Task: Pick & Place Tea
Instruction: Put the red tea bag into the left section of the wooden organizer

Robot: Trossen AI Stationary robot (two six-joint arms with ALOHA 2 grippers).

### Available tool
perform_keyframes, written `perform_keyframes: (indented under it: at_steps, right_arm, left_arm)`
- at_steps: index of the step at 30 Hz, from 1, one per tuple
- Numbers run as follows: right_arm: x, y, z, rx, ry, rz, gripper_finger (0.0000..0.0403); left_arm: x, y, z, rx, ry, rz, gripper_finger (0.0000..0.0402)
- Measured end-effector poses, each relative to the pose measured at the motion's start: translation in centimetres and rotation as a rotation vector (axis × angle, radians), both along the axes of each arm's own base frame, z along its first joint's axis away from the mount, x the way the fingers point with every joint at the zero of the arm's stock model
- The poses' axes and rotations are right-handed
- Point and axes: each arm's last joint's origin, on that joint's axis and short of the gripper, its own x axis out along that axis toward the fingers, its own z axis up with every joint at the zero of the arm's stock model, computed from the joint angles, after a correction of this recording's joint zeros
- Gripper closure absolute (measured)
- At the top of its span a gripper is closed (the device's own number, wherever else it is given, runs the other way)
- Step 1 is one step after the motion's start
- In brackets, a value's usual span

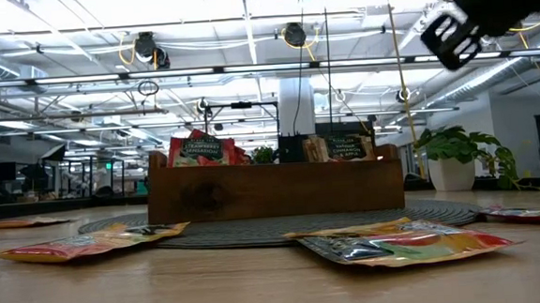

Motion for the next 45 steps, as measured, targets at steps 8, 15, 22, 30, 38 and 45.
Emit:
perform_keyframes:
  at_steps: [8, 15, 22, 30, 38, 45]
  right_arm:
    - [1.7, 7.2, 0.2, 0.141, -0.285, 0.275, 0.0212]
    - [4.1, 13.2, 2.5, 0.248, -0.440, 0.497, 0.0087]
    - [7.2, 13.2, 4.7, -0.306, 0.289, -0.059, 0.0103]
    - [8.9, 10.7, 2.5, -0.117, 0.767, -0.336, 0.0105]
    - [9.5, 7.3, -1.1, -0.195, 1.023, -0.506, 0.0106]
    - [9.9, 7.0, -2.8, -0.255, 1.077, -0.517, 0.0106]
  left_arm:
    - [0.1, 0.2, 0.0, 0.004, 0.002, 0.013, 0.0062]
    - [0.1, 0.2, 0.0, 0.004, 0.002, 0.003, 0.0062]
    - [0.1, 0.2, 0.0, 0.007, 0.000, 0.003, 0.0062]
    - [0.1, 0.2, 0.0, 0.009, 0.000, 0.003, 0.0062]
    - [0.1, 0.1, 0.0, 0.012, 0.000, 0.002, 0.0062]
    - [0.1, 0.1, 0.0, 0.011, -0.001, 0.002, 0.0062]
